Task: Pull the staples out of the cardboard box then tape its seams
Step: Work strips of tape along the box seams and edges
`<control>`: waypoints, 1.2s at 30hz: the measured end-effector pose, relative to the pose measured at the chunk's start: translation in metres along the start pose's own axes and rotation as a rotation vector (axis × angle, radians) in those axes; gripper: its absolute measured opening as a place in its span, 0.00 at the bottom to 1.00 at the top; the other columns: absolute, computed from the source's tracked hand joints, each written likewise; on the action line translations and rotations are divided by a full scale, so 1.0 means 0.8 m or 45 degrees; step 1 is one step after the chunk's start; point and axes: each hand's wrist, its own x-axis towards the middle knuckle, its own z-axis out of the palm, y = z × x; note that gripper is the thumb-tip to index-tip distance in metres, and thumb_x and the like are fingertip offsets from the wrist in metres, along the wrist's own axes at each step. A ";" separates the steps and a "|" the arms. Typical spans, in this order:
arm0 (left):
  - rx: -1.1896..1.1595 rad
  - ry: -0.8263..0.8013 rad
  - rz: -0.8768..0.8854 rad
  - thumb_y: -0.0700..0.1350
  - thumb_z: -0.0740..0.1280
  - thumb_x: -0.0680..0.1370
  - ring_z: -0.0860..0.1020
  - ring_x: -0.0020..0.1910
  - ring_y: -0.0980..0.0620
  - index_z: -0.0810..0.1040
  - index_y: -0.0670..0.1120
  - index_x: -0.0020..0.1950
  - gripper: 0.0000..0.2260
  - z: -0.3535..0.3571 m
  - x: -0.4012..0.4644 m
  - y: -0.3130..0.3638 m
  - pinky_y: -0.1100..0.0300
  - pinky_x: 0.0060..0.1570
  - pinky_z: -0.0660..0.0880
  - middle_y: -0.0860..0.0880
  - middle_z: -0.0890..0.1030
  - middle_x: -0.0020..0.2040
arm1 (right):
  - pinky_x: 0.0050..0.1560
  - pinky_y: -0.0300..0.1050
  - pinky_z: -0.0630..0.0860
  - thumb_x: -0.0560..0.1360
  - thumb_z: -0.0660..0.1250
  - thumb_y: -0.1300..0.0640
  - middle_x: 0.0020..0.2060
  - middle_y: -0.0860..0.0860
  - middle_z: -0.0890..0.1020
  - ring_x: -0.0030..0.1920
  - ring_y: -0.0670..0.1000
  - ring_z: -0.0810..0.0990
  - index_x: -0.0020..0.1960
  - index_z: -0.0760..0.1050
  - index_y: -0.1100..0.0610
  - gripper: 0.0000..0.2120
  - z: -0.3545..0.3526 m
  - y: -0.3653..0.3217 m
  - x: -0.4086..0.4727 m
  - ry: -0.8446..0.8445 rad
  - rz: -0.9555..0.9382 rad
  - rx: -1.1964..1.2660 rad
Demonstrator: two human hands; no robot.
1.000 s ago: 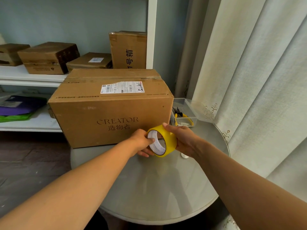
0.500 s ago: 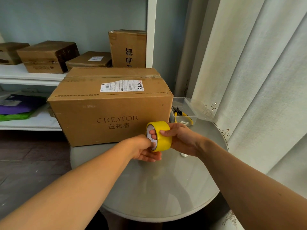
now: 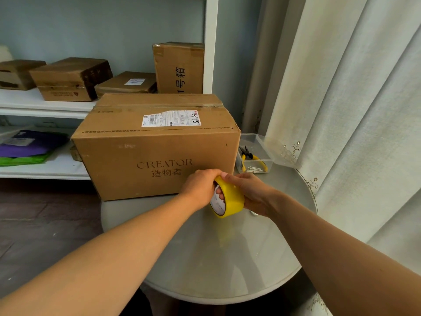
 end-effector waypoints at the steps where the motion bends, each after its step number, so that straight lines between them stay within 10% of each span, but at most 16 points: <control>1: 0.002 -0.009 -0.021 0.39 0.56 0.79 0.76 0.56 0.40 0.76 0.53 0.62 0.17 0.003 -0.001 -0.002 0.52 0.52 0.74 0.44 0.81 0.55 | 0.41 0.42 0.81 0.80 0.62 0.56 0.35 0.54 0.84 0.35 0.49 0.83 0.48 0.78 0.62 0.10 -0.001 0.001 -0.001 -0.032 0.025 0.020; 9: -0.047 -0.066 -0.153 0.39 0.59 0.79 0.76 0.55 0.40 0.79 0.47 0.58 0.12 0.019 -0.001 -0.012 0.53 0.52 0.73 0.43 0.80 0.55 | 0.56 0.48 0.76 0.79 0.57 0.66 0.46 0.56 0.84 0.46 0.52 0.82 0.57 0.76 0.64 0.11 -0.008 0.004 -0.005 -0.171 0.161 0.057; 17: 0.173 0.006 0.034 0.43 0.61 0.79 0.75 0.61 0.42 0.69 0.55 0.70 0.19 0.005 0.002 -0.004 0.52 0.55 0.74 0.47 0.77 0.63 | 0.38 0.43 0.80 0.75 0.68 0.55 0.40 0.57 0.82 0.38 0.53 0.81 0.53 0.74 0.63 0.12 0.004 0.002 0.014 0.343 0.024 -0.241; 19: 0.206 0.025 0.088 0.40 0.60 0.79 0.75 0.60 0.42 0.69 0.57 0.69 0.21 0.006 0.000 0.001 0.52 0.54 0.74 0.47 0.77 0.63 | 0.49 0.50 0.80 0.76 0.68 0.52 0.46 0.57 0.81 0.45 0.55 0.81 0.55 0.73 0.61 0.14 0.003 0.000 0.016 0.392 0.024 -0.339; 24: 0.034 -0.001 -0.061 0.37 0.61 0.77 0.76 0.60 0.44 0.76 0.53 0.65 0.19 0.005 0.006 0.001 0.56 0.56 0.71 0.48 0.80 0.59 | 0.53 0.49 0.77 0.81 0.58 0.56 0.44 0.56 0.83 0.43 0.53 0.81 0.55 0.76 0.61 0.12 -0.005 0.003 0.005 0.009 0.131 -0.051; 36: -0.035 0.075 -0.121 0.36 0.60 0.77 0.73 0.64 0.47 0.76 0.55 0.66 0.22 0.003 0.011 -0.007 0.57 0.61 0.69 0.52 0.77 0.65 | 0.65 0.60 0.71 0.76 0.55 0.64 0.59 0.65 0.77 0.56 0.61 0.78 0.65 0.68 0.64 0.18 0.002 0.006 0.016 0.106 0.134 -0.047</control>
